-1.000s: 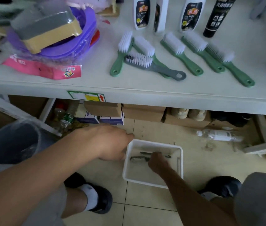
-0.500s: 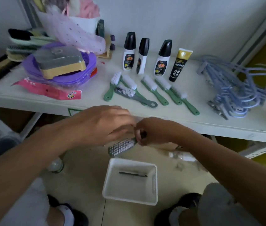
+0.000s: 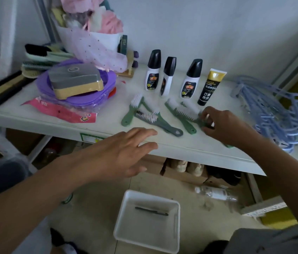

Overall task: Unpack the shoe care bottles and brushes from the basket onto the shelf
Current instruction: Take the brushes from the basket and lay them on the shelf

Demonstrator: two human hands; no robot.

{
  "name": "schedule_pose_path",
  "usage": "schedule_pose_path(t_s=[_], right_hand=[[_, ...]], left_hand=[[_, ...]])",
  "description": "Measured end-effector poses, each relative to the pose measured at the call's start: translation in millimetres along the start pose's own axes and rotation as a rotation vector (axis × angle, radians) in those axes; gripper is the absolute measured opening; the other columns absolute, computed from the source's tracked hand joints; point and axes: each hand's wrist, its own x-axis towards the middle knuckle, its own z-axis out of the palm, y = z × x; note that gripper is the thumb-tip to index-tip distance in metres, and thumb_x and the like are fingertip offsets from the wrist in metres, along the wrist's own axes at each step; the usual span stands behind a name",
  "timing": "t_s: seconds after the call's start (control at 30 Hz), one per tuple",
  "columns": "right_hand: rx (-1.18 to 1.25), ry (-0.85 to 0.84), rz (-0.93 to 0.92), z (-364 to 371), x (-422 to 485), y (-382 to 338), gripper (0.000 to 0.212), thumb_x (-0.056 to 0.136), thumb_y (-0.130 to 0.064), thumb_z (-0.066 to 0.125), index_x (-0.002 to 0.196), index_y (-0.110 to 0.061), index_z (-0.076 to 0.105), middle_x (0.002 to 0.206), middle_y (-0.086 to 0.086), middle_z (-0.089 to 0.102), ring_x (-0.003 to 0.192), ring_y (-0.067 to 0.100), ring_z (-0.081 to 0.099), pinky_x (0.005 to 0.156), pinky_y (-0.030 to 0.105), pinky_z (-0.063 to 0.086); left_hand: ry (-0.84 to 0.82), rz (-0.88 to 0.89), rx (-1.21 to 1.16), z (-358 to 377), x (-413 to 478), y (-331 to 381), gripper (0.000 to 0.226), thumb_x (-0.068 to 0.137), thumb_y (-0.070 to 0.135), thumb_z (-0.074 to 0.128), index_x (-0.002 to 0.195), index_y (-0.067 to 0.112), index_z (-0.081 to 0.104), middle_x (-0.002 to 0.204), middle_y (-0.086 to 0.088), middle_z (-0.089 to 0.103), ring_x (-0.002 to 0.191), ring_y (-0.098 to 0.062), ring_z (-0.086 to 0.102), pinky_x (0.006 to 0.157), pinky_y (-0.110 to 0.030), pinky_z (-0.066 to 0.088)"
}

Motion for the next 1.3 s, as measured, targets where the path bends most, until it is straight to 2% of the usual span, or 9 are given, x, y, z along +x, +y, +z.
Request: schedule_pose_path(t_s=[0.17, 0.43, 0.63, 0.77, 0.9, 0.97, 1.1, 1.2, 1.3], right_hand=[[0.035, -0.007, -0.068, 1.4, 5.5, 4.7, 0.027, 0.088, -0.021, 0.072, 0.113, -0.028, 0.065, 0.108, -0.004, 0.072, 0.081, 0.011, 0.062, 0.080, 0.038, 0.059], [0.079, 0.115, -0.127, -3.5, -2.8, -0.4, 0.022, 0.086, -0.020, 0.072, 0.106, -0.026, 0.068, 0.100, -0.003, 0.062, 0.076, 0.014, 0.060, 0.071, 0.036, 0.055], [0.086, 0.166, -0.171, 7.2, -22.6, -17.5, 0.018, 0.089, -0.021, 0.065, 0.106, -0.025, 0.068, 0.098, -0.005, 0.062, 0.077, 0.014, 0.060, 0.069, 0.037, 0.057], [0.095, 0.185, -0.149, 17.1, -41.0, -25.6, 0.012, 0.087, -0.023, 0.061, 0.097, -0.028, 0.056, 0.082, -0.010, 0.054, 0.070, 0.015, 0.057, 0.060, 0.036, 0.052], [0.091, 0.168, -0.192, 33.6, -67.5, -47.7, 0.012, 0.089, -0.025, 0.056, 0.088, -0.025, 0.044, 0.069, -0.007, 0.051, 0.057, 0.018, 0.053, 0.052, 0.039, 0.050], [0.066, 0.112, -0.216, 50.8, -82.1, -63.7, 0.010, 0.090, -0.024, 0.051, 0.089, -0.023, 0.041, 0.068, -0.003, 0.054, 0.057, 0.026, 0.054, 0.053, 0.040, 0.050], [-0.060, -0.091, -0.280, 103.4, -100.7, -87.8, 0.012, 0.092, -0.026, 0.046, 0.100, -0.021, 0.039, 0.077, 0.001, 0.060, 0.063, 0.034, 0.060, 0.053, 0.036, 0.048], [-0.131, -0.301, -0.272, 153.6, -108.1, -95.7, 0.023, 0.092, -0.020, 0.047, 0.115, -0.021, 0.040, 0.097, 0.002, 0.065, 0.077, 0.031, 0.067, 0.056, 0.033, 0.045], [-0.128, -0.507, -0.240, 212.1, -113.8, -91.7, 0.044, 0.091, -0.023, 0.053, 0.132, -0.022, 0.039, 0.120, 0.005, 0.059, 0.092, 0.031, 0.066, 0.071, 0.038, 0.052]], left_hand=[[-0.049, 0.017, 0.023, 12.3, 2.4, 1.8, 0.057, 0.096, 0.053, 0.049, 0.144, 0.026, 0.037, 0.163, 0.000, 0.016, 0.143, -0.017, 0.029, 0.105, -0.041, 0.047], [-0.158, 0.000, -0.002, 15.0, 1.1, 9.5, 0.064, 0.099, 0.058, 0.042, 0.154, 0.032, 0.023, 0.165, 0.011, -0.008, 0.150, -0.006, 0.005, 0.117, -0.032, 0.031], [-0.124, 0.008, -0.013, 8.8, 4.0, 13.6, 0.061, 0.100, 0.055, 0.045, 0.152, 0.029, 0.026, 0.165, 0.009, 0.000, 0.147, -0.007, 0.016, 0.112, -0.033, 0.038], [-0.095, -0.017, -0.026, 8.2, 6.1, 15.0, 0.061, 0.100, 0.054, 0.046, 0.151, 0.026, 0.028, 0.162, 0.007, 0.007, 0.143, -0.010, 0.024, 0.109, -0.033, 0.040], [-0.082, -0.020, -0.051, 6.7, -0.4, 23.3, 0.053, 0.100, 0.054, 0.046, 0.145, 0.029, 0.035, 0.151, 0.013, 0.029, 0.122, -0.001, 0.039, 0.088, -0.022, 0.041], [-0.090, -0.054, -0.072, 5.8, -3.5, 28.2, 0.048, 0.100, 0.054, 0.046, 0.141, 0.031, 0.039, 0.141, 0.016, 0.038, 0.109, -0.001, 0.045, 0.082, -0.025, 0.044], [-0.123, -0.103, -0.049, 11.1, -12.1, 26.3, 0.045, 0.098, 0.052, 0.047, 0.137, 0.032, 0.038, 0.131, 0.016, 0.043, 0.109, -0.008, 0.054, 0.082, -0.037, 0.053], [-0.215, -0.116, -0.031, 18.7, -16.7, 18.0, 0.052, 0.098, 0.052, 0.050, 0.141, 0.029, 0.035, 0.136, 0.012, 0.043, 0.116, -0.011, 0.053, 0.086, -0.039, 0.053], [-0.312, -0.127, -0.030, 27.4, -19.5, 10.6, 0.063, 0.097, 0.053, 0.053, 0.149, 0.026, 0.029, 0.146, 0.008, 0.040, 0.123, -0.014, 0.052, 0.088, -0.036, 0.051]])
